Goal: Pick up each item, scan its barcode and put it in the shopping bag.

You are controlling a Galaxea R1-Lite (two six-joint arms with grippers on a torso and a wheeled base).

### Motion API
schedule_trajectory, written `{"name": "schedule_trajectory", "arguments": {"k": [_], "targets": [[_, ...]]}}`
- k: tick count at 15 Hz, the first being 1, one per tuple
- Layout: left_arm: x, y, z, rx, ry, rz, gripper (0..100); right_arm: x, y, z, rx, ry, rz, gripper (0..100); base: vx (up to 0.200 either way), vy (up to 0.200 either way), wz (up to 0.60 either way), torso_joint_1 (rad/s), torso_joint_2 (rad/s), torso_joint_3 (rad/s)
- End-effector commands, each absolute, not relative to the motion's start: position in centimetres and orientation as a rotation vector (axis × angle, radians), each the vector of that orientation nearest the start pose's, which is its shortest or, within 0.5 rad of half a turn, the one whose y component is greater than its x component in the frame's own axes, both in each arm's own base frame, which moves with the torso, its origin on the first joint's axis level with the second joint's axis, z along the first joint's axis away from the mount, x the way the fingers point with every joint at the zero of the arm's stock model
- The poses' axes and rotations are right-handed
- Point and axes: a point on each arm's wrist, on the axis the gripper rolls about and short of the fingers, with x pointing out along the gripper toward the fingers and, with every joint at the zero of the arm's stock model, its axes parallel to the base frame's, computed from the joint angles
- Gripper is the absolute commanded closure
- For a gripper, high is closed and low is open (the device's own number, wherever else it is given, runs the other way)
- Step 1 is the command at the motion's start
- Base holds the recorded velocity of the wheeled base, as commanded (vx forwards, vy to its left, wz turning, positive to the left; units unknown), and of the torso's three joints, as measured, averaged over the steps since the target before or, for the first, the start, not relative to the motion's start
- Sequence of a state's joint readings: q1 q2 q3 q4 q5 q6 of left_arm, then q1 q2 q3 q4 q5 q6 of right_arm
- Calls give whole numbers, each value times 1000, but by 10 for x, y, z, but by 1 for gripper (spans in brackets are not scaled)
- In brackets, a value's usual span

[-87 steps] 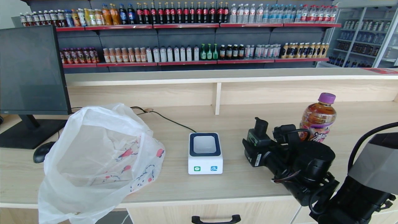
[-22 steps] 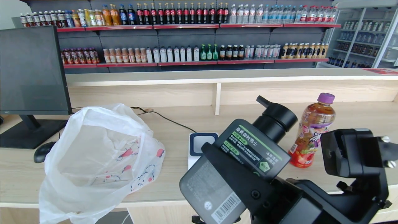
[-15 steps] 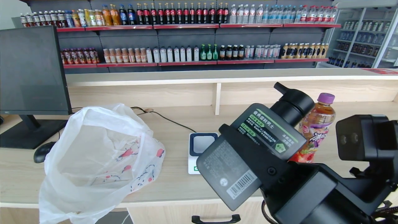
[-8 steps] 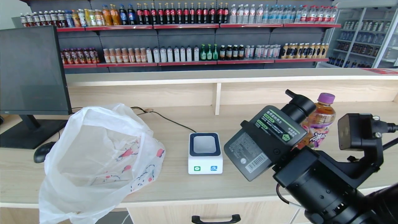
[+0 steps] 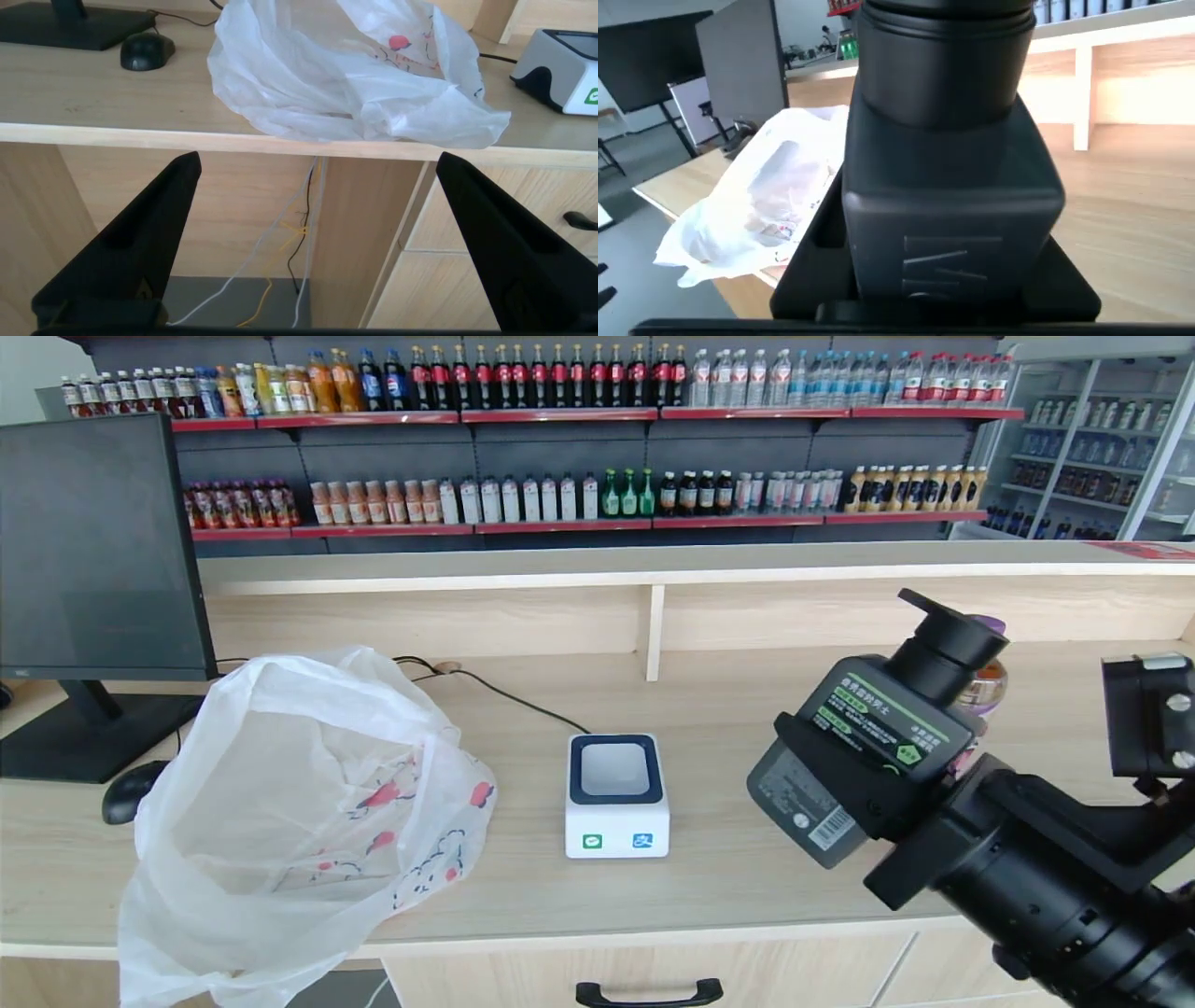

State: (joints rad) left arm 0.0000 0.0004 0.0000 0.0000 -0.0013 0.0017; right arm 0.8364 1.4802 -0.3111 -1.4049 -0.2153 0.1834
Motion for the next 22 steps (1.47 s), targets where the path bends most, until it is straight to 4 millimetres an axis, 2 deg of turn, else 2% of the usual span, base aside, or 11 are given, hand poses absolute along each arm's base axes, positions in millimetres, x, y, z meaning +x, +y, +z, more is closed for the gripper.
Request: {"name": "schedule_trajectory", "arguments": {"k": [1, 4, 8, 13, 22], "targets": [[-23, 0, 75, 2, 0, -2, 0, 140, 125, 206, 287, -218, 564, 100, 0, 0, 0, 0, 0, 0], [-23, 0, 75, 2, 0, -2, 0, 135, 107, 210, 116, -280, 478, 100, 0, 0, 0, 0, 0, 0], [-23, 0, 75, 2, 0, -2, 0, 113, 85, 225, -33, -306, 337, 100, 0, 0, 0, 0, 0, 0], [-23, 0, 75, 2, 0, -2, 0, 100, 71, 246, -87, -330, 211, 100, 0, 0, 0, 0, 0, 0], [-23, 0, 75, 2, 0, 0, 0, 90, 61, 238, -26, -314, 161, 100, 0, 0, 0, 0, 0, 0]]}}
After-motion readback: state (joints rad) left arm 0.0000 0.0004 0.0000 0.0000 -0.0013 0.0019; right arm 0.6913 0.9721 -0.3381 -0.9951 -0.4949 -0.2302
